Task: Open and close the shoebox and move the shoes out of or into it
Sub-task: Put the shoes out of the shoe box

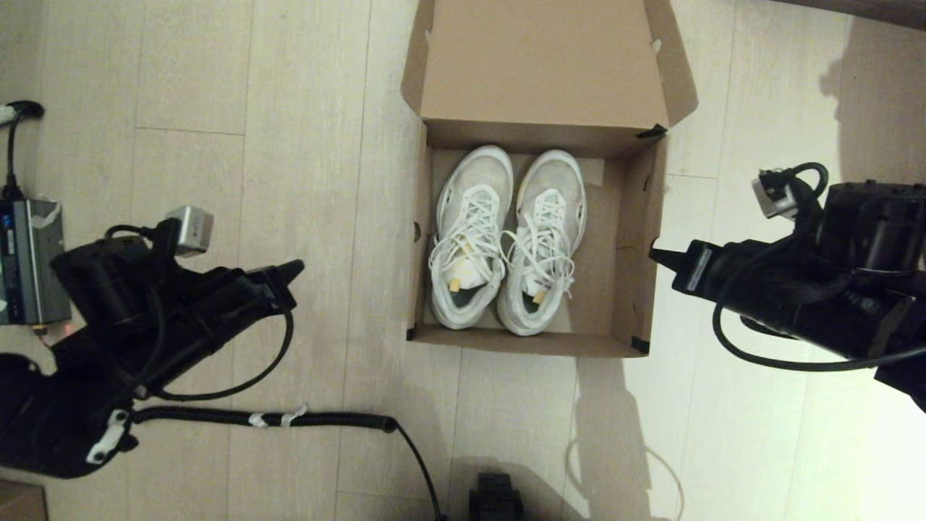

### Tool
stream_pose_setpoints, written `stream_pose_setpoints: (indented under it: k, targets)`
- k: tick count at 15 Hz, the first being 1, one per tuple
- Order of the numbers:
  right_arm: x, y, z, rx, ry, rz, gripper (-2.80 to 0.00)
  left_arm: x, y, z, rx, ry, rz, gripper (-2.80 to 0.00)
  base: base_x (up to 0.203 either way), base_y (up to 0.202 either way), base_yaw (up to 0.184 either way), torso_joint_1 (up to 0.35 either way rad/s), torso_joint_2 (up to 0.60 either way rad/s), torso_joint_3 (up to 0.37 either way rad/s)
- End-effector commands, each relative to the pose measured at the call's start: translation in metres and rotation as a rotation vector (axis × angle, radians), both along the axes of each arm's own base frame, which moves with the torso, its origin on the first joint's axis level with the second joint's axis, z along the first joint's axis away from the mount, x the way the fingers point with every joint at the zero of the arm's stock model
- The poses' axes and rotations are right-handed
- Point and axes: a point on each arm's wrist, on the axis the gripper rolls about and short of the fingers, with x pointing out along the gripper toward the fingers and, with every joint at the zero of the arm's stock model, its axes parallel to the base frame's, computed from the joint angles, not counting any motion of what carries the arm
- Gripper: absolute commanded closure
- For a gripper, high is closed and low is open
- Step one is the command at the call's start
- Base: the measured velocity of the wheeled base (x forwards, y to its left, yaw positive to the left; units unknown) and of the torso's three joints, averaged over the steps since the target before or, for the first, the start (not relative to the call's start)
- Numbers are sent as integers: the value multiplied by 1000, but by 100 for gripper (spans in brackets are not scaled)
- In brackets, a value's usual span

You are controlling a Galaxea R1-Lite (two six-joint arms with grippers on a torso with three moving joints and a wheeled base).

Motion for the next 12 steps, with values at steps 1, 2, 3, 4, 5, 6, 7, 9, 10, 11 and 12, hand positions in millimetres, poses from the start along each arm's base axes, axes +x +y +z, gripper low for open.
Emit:
stream_pose_setpoints:
  k: [1,2,3,4,5,6,7,9,10,11,12]
  targets:
    - [4,10,-4,-5,8,29,0,-7,0,5,12,-23,24,0,0,0,0,0,0,0]
    - [7,17,-7,-9,17,45,0,-6,0,5,12,-22,27,0,0,0,0,0,0,0]
    - [7,26,-9,-3,24,69,0,-6,0,3,13,-17,30,0,0,0,0,0,0,0]
    - [5,33,-11,0,36,93,-280,-7,-4,3,13,-16,36,0,0,0,0,0,0,0]
    - [6,41,-17,-5,54,115,-280,-6,-6,1,14,-9,56,0,0,0,0,0,0,0]
    - [7,50,-24,-10,72,137,-280,-6,-8,0,13,-5,58,0,0,0,0,0,0,0]
    - [7,59,-28,-16,75,149,-280,-5,-9,-2,16,1,56,0,0,0,0,0,0,0]
    - [6,79,-39,-40,78,131,-280,-3,-9,-3,17,2,57,0,0,0,0,0,0,0]
    - [3,87,-43,-44,66,136,-280,-2,-9,-4,18,6,56,0,0,0,0,0,0,0]
    - [2,92,-48,-50,68,137,-280,-2,-9,-4,18,7,56,0,0,0,0,0,0,0]
    - [3,94,-54,-66,81,126,-280,-2,-9,-4,17,7,59,0,0,0,0,0,0,0]
